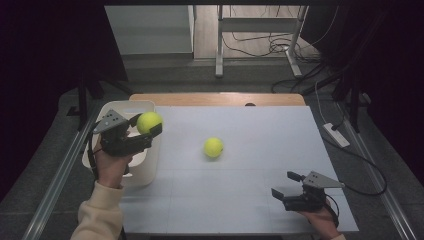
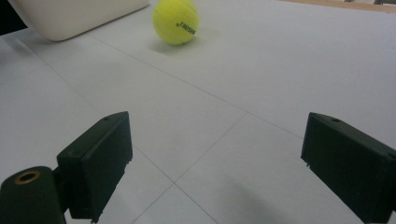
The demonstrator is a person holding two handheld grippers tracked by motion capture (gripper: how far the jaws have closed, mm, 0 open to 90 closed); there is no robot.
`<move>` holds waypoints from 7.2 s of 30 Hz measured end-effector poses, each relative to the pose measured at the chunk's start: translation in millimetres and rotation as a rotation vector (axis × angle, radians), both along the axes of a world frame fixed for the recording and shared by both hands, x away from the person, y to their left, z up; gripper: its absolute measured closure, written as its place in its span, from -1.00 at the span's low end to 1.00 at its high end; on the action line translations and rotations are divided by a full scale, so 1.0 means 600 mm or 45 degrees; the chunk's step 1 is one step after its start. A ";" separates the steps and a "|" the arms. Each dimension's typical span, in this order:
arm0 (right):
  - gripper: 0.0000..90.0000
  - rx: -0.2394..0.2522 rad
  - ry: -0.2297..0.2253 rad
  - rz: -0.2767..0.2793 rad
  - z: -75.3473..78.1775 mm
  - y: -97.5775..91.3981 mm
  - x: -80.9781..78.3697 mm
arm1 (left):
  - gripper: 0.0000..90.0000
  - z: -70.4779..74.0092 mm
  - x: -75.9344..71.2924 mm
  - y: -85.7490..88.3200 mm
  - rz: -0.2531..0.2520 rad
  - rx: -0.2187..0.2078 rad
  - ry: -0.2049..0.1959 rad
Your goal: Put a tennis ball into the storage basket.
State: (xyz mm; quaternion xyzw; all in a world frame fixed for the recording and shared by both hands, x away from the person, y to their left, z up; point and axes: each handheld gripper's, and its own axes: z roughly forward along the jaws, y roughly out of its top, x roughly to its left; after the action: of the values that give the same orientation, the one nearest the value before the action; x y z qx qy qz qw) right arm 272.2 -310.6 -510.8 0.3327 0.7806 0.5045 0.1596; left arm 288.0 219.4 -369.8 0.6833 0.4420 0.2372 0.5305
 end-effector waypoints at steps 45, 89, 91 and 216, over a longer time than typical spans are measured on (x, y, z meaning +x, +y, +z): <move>-0.80 -0.006 0.011 -0.013 -0.002 0.000 0.002 | -0.40 -0.008 0.057 0.072 0.221 0.043 0.109; -0.80 -0.010 0.012 -0.016 -0.003 -0.001 0.002 | -0.40 -0.037 0.127 0.121 0.365 0.173 0.312; -0.80 -0.011 0.012 -0.016 -0.003 -0.001 0.002 | -0.40 -0.038 0.129 0.122 0.368 0.175 0.317; -0.80 -0.002 -0.008 -0.017 -0.003 -0.006 -0.006 | -0.65 -0.020 0.058 -0.044 -0.248 0.099 0.170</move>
State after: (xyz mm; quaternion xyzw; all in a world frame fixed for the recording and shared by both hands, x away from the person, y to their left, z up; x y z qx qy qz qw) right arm 268.8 -313.9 -512.7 0.3362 0.7782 0.5038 0.1658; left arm 322.8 193.1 -381.5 0.7573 0.3983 0.1555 0.4936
